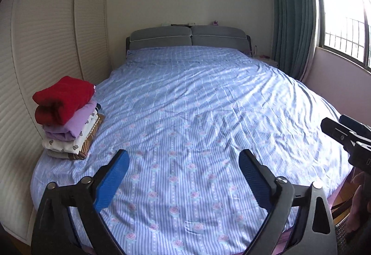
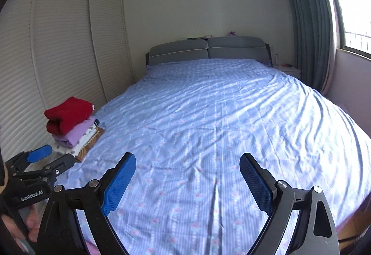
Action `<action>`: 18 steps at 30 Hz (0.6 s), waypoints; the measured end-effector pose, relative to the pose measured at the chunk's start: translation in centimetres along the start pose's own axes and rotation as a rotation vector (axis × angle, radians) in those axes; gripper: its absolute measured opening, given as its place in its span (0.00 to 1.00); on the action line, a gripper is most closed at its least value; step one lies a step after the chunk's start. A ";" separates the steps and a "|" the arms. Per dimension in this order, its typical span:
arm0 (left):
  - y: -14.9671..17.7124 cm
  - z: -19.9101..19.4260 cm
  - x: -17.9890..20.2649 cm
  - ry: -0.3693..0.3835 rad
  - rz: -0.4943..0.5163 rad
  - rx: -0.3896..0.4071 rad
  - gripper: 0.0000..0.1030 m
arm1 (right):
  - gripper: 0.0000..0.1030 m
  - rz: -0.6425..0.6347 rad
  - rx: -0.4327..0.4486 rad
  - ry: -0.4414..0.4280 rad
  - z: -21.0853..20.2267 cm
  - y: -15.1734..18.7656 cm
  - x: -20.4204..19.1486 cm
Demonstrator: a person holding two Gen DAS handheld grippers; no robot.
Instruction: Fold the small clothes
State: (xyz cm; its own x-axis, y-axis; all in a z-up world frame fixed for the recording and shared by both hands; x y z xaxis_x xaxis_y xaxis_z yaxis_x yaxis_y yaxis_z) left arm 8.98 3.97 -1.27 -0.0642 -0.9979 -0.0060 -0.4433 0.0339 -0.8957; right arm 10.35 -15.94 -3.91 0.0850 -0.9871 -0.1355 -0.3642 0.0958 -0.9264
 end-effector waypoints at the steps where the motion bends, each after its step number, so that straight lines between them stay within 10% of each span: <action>1: 0.5 -0.2 0.3 -0.007 0.004 0.003 0.98 | 0.89 -0.009 0.005 0.019 -0.4 0.4 0.5; 18: 8.1 -0.7 0.1 -0.033 -0.064 -0.016 1.00 | 0.97 -0.068 0.020 0.121 -2.8 7.3 1.6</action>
State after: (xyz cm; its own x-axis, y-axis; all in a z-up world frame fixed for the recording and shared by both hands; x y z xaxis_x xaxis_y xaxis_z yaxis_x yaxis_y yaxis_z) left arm 4.73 4.22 -8.18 -0.0061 -0.9993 0.0367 -0.4598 -0.0298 -0.8875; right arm 5.22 -17.14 -9.88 -0.0039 -0.9996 -0.0297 -0.3430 0.0292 -0.9389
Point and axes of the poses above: each gripper's, at about its wrist camera, not at the fingertips, and z roughly the way its jaws point, x to its right, y to its underside, the point moved 8 cm from there along z, roughly the way its jaws point, and after that the axes turned 6 degrees about x, right-handed, at the moved point
